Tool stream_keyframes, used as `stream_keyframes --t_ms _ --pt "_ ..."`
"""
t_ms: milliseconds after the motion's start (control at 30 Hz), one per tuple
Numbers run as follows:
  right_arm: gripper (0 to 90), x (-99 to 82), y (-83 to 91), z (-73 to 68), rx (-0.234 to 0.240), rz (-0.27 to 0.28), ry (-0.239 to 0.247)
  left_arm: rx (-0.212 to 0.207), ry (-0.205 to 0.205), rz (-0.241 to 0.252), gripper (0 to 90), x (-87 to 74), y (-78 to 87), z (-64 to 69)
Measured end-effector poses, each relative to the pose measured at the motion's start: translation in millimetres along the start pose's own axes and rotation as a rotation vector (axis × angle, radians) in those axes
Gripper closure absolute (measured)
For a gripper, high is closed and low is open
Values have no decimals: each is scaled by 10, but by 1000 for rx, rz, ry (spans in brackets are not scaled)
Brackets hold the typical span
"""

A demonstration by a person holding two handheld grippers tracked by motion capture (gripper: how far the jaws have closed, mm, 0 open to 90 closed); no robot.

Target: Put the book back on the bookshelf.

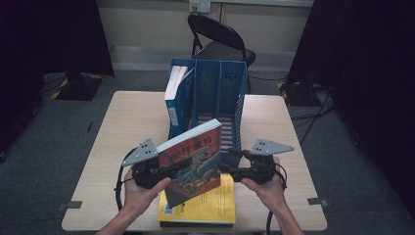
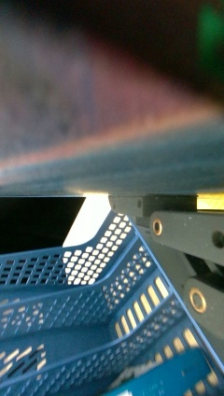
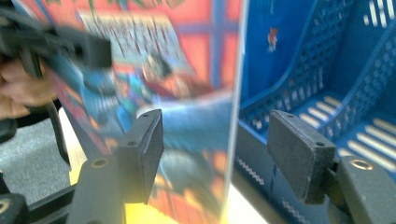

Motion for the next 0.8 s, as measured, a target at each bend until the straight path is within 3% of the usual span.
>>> stream_keyframes --t_ms 267,300,667,800 --pt "360 -319 212 116 -59 -58 -34 9 5 -20 745 34 19 -30" --pt "364 -389 267 169 -85 -53 -49 6 7 -21 745 37 22 -34" --pt "355 -487 300 257 -114 -64 -78 14 14 -32 746 88 98 -86" --pt "354 -498 291 256 -110 -73 -78 53 19 -24 746 137 158 -122"
Point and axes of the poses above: each handheld gripper's, and its own axes: y roughly backward along the jaws, x roughly out of its top, z roughly to its right, the point moved 6 cm from there along -y, roughly forward along the jaws, and after that the axes turned 12 degrees about z, right-handed, at the moved point
